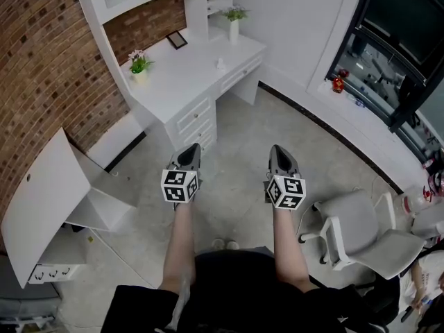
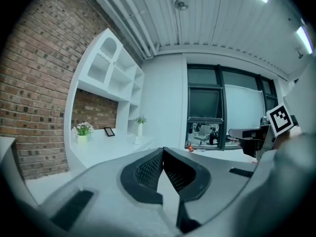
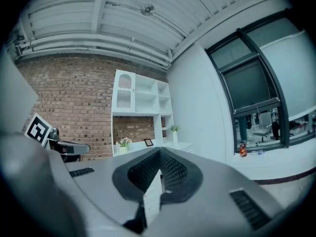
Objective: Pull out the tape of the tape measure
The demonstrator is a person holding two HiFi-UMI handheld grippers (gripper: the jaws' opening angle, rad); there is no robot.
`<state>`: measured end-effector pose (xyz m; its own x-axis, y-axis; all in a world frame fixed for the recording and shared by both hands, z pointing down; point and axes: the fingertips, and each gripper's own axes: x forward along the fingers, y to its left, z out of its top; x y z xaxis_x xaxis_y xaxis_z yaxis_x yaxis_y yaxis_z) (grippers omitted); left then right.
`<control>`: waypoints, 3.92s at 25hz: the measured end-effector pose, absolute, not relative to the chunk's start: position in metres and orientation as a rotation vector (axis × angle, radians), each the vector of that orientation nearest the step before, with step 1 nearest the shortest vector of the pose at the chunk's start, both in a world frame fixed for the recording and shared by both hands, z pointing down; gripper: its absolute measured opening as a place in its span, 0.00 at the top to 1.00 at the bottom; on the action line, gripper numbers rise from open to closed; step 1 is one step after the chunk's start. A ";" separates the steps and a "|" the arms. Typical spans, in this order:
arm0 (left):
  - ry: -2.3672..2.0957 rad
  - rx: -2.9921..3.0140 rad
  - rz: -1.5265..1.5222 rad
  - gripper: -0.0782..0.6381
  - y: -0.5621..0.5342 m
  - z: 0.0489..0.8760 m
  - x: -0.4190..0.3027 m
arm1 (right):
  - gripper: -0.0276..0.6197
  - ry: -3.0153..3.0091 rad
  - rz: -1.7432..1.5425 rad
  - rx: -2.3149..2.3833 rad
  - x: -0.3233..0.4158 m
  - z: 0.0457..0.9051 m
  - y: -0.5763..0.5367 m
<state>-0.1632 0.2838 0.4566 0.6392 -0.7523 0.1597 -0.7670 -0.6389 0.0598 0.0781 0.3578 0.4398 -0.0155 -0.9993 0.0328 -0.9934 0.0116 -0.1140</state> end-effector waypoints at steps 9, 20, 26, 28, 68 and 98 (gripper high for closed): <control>-1.182 2.740 0.235 0.88 0.287 0.473 -0.154 | 0.96 2.234 -0.198 -2.118 0.067 0.449 0.357; -1.190 2.728 0.143 0.68 0.274 0.473 -0.165 | 0.79 2.246 -0.228 -2.063 0.059 0.447 0.344; -1.174 2.740 0.142 0.66 0.260 0.475 -0.174 | 0.76 2.228 -0.228 -2.062 0.052 0.446 0.328; -1.170 2.752 0.148 0.66 0.254 0.475 -0.177 | 0.76 2.219 -0.218 -2.067 0.050 0.446 0.325; -1.418 2.577 0.319 0.66 -0.288 0.535 -0.034 | 0.75 2.589 -0.411 -1.699 0.194 0.491 -0.299; -0.458 2.848 0.659 0.65 -0.380 0.625 0.086 | 0.75 2.666 -0.612 -1.706 0.198 0.551 -0.345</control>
